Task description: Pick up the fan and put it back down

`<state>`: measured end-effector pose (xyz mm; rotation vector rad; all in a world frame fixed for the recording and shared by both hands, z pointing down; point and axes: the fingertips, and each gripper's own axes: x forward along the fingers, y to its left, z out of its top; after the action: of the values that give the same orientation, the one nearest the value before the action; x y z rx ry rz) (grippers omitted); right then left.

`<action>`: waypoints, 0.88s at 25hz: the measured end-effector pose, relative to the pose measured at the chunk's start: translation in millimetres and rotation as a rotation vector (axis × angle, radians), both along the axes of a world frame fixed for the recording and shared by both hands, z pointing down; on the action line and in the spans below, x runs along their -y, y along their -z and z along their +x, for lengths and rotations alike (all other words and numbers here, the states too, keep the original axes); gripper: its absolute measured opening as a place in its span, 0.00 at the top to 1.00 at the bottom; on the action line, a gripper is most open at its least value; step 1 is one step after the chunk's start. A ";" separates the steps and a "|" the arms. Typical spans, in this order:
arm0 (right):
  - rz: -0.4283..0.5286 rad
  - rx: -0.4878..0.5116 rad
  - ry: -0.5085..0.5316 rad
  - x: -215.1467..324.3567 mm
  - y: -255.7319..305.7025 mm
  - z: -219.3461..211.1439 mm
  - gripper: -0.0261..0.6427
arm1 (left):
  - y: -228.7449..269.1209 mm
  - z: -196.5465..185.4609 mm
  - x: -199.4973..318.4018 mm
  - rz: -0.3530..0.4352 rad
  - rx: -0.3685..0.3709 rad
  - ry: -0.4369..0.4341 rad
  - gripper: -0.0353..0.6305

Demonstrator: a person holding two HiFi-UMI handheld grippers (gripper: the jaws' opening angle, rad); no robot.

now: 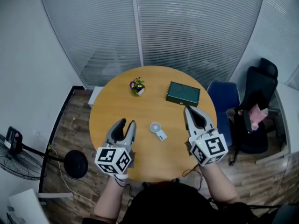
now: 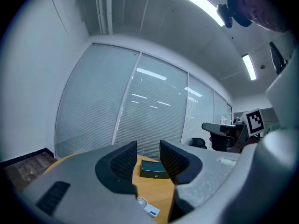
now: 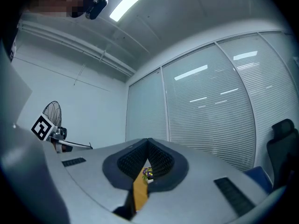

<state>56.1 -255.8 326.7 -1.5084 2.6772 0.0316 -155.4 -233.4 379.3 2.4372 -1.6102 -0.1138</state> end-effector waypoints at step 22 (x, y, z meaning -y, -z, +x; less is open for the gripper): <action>-0.007 -0.013 -0.006 -1.2 -8.0 -14.9 0.95 | -12.6 -15.5 -3.3 -0.035 0.004 0.001 0.72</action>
<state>41.2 -254.6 334.7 -1.5234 2.6854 0.0328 -170.9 -230.1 391.9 2.4122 -1.6008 -0.0804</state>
